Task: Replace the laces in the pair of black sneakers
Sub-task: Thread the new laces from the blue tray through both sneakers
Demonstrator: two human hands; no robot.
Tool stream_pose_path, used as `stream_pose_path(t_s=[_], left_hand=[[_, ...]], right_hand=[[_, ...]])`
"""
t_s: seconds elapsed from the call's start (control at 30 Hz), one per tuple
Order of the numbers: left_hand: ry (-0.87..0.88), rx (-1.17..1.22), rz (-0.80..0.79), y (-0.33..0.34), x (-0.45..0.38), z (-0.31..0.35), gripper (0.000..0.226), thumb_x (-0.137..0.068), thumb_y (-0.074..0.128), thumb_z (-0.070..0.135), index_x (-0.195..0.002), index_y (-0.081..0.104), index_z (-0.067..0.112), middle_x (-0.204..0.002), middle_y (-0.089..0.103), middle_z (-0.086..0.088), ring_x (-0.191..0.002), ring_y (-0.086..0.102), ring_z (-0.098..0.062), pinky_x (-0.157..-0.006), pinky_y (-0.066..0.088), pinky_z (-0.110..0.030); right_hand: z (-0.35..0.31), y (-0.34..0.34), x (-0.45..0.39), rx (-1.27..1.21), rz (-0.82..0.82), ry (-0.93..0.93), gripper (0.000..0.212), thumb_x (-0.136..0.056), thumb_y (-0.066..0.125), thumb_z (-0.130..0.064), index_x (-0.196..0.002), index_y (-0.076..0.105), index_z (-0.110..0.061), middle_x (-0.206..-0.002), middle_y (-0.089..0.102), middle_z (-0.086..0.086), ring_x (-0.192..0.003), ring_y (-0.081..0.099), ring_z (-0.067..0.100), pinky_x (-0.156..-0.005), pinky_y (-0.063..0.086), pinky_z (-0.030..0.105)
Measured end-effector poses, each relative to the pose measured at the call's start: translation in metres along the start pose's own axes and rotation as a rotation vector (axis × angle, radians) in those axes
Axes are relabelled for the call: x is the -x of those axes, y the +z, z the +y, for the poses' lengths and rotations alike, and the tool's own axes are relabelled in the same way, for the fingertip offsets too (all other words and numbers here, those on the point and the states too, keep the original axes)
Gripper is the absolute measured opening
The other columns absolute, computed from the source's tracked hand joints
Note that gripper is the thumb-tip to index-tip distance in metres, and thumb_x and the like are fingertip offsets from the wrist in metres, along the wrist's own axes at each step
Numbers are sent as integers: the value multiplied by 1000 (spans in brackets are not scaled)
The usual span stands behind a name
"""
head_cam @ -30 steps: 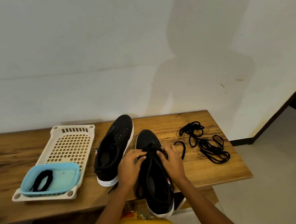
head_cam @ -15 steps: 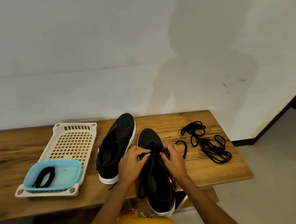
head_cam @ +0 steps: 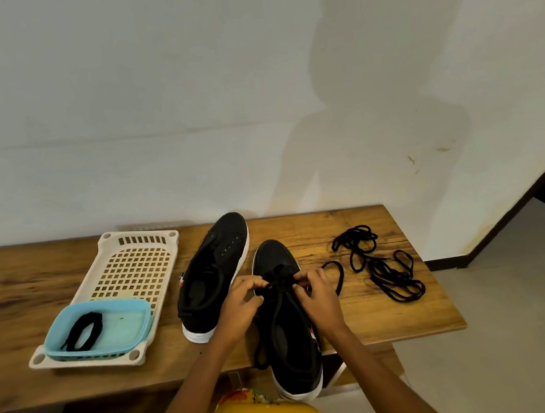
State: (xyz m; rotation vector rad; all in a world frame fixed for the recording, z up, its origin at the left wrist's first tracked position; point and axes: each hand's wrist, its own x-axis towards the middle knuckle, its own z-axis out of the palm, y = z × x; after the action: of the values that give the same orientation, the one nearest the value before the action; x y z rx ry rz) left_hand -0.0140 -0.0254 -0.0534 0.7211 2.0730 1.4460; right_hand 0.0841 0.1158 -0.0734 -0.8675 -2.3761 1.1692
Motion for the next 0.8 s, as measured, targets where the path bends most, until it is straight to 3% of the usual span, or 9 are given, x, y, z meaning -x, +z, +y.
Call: stream_pose_path(t_s=[0.07,0.13,0.2,0.27,0.4,0.57,0.67,0.73,0.8], left_hand=[[75,-98,16,2,3,-3,24,-87,60,1,-101,62,20,-107,53,10,-102,51,3,-93,41,-15],[106,-126,108,6,2,-1,16,-85,66,10,-99,65,18,-101,55,14,-96,54,3,-88,43,-15],[107,-157,179,9,-1,2,8,-85,67,14,-91,66,19,-95,60,13,-91,58,-2,-83,47,-18],[49,-208,134,5,-5,4,5,-90,59,18,-88,63,19,-90,61,8,-85,60,-9,-82,51,-29],[-67,-45,5,-4,-3,8,16,-96,47,15,-87,60,12,-96,55,3,-93,59,-24,-82,53,-44],[-46,39,112,0,3,10,16,-95,49,16,-86,58,6,-91,57,-2,-90,61,-31,-78,53,-46],[8,-73,97,0,7,7,9,-93,52,21,-85,55,19,-86,60,3,-82,62,-19,-77,55,-42],[61,-173,83,0,9,5,4,-91,57,19,-91,54,22,-92,60,11,-88,60,-8,-81,53,-35],[73,-202,84,0,9,6,14,-88,62,18,-98,53,23,-98,58,15,-98,58,-3,-88,49,-27]], right_hand=[[0,-1,0,-5,-1,7,13,-93,57,-16,-105,58,-17,-109,49,-7,-96,55,3,-80,44,14],[0,-1,0,-3,-4,3,9,-93,56,-15,-102,56,-17,-107,48,-7,-93,54,2,-75,42,10],[-1,-2,1,17,-6,-3,4,-93,56,-15,-94,52,-17,-102,48,-6,-85,50,2,-66,38,10],[-2,-3,2,22,-7,3,9,-92,55,-15,-87,48,-17,-97,47,-5,-78,46,2,-61,36,12],[-1,-5,2,-41,-25,-4,9,-90,57,-12,-89,54,-20,-98,48,-7,-83,50,-2,-68,38,10],[-5,-10,4,-77,-77,-39,13,-91,60,-22,-101,67,-28,-103,54,-9,-91,53,-4,-74,39,4],[-5,-10,2,-34,-79,-57,13,-90,64,-25,-100,70,-29,-99,58,-11,-92,52,-3,-74,37,4],[-6,-9,1,0,-56,-67,12,-89,65,-26,-98,72,-29,-91,57,-17,-90,52,-3,-71,35,5],[-8,-8,2,15,-34,-77,10,-88,65,-26,-96,72,-27,-84,55,-21,-88,53,-2,-70,35,5]])
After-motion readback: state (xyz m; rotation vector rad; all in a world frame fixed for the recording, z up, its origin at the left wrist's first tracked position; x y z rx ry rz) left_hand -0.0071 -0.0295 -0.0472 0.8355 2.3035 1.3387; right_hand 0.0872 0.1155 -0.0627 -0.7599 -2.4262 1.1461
